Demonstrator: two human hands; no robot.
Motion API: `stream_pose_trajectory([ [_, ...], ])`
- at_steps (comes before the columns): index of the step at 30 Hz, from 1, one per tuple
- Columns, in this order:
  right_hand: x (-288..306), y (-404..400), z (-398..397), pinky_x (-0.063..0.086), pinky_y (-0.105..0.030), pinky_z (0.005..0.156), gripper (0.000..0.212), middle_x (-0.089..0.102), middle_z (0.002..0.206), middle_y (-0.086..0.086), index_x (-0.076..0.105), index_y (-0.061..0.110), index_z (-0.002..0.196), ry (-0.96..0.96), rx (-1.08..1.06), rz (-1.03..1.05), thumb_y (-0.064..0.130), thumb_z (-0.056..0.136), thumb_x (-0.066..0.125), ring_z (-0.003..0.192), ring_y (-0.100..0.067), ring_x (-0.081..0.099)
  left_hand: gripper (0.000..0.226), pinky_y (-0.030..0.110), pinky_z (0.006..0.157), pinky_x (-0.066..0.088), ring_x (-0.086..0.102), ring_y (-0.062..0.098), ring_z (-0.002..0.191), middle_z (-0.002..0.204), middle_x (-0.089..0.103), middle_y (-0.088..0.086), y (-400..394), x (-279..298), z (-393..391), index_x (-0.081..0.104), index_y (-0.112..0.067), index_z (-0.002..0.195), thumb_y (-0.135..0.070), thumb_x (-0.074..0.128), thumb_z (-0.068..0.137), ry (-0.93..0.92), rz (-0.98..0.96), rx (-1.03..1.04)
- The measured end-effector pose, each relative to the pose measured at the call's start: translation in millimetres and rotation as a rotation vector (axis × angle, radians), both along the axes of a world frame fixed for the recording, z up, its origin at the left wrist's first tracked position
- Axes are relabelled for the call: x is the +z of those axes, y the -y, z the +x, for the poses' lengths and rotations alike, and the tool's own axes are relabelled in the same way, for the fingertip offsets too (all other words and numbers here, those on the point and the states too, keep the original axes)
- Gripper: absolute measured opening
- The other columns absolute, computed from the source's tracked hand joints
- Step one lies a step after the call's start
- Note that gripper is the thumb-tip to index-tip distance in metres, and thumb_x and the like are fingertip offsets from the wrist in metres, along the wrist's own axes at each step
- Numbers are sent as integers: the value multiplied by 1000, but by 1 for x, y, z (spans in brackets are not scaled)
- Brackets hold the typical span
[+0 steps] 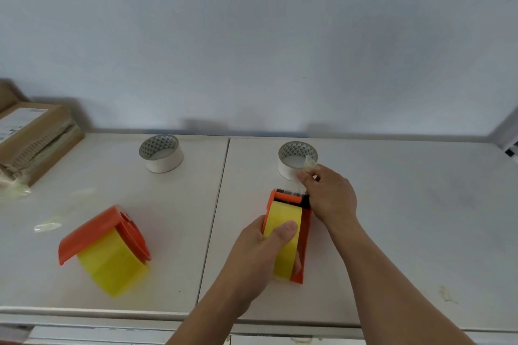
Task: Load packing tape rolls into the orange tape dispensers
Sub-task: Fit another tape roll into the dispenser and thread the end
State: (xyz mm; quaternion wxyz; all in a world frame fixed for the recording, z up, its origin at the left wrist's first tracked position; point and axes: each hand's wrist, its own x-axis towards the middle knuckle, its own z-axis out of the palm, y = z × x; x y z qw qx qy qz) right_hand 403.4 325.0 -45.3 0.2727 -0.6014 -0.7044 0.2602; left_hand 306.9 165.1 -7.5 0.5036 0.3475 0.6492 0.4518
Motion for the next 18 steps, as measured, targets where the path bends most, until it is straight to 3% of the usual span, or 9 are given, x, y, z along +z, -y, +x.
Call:
stream_pose_trajectory([
  [3, -3, -3, -6, 50, -37, 75, 34, 73, 92, 3, 71, 32, 108, -38, -9, 2, 53, 94, 50, 92, -21, 66, 32, 49, 89, 54, 71, 25, 73, 79, 76, 16, -3, 5, -10, 62, -7, 106, -34, 53, 92, 96, -39, -92],
  [6, -6, -8, -7, 45, -34, 69, 35, 73, 88, 0, 71, 26, 102, -47, -6, -10, 53, 94, 49, 87, -22, 66, 48, 50, 95, 52, 71, 32, 85, 90, 76, 18, -10, 6, -14, 63, -10, 109, -46, 58, 79, 176, -163, -74],
  [8, -8, -10, -7, 46, -35, 70, 36, 73, 87, -2, 70, 26, 103, -50, -5, -32, 53, 94, 49, 87, -23, 66, 47, 53, 97, 51, 71, 31, 79, 86, 75, 17, -15, 7, -16, 66, -9, 102, -50, 56, 81, 197, -200, -74],
  [10, -9, -12, -6, 49, -36, 72, 35, 72, 83, -3, 70, 23, 101, -58, -3, -49, 52, 94, 50, 84, -24, 66, 39, 49, 93, 54, 70, 27, 70, 76, 75, 15, -17, 7, -17, 66, -7, 97, -43, 50, 92, 188, -173, -107],
  [14, -7, -20, -3, 52, -40, 73, 32, 68, 71, -3, 68, 18, 89, -123, 19, -85, 47, 94, 54, 74, -25, 65, 28, 43, 75, 54, 66, 30, 70, 79, 72, 20, -11, 6, -21, 61, 0, 108, -21, 53, 92, 309, -107, -121],
  [17, -7, -21, -1, 47, -37, 66, 27, 56, 63, 6, 62, 23, 75, -211, 28, -145, 43, 93, 58, 63, -17, 52, 28, 43, 74, 52, 65, 31, 69, 78, 71, 19, -10, 3, -20, 60, 1, 110, -18, 53, 90, 316, -102, -100],
  [18, -8, -21, -1, 44, -37, 64, 30, 54, 63, 5, 63, 18, 74, -234, 31, -166, 41, 93, 60, 61, -16, 49, 30, 43, 75, 53, 65, 31, 69, 78, 71, 19, -10, 3, -20, 59, 1, 111, -20, 53, 90, 311, -106, -107],
])
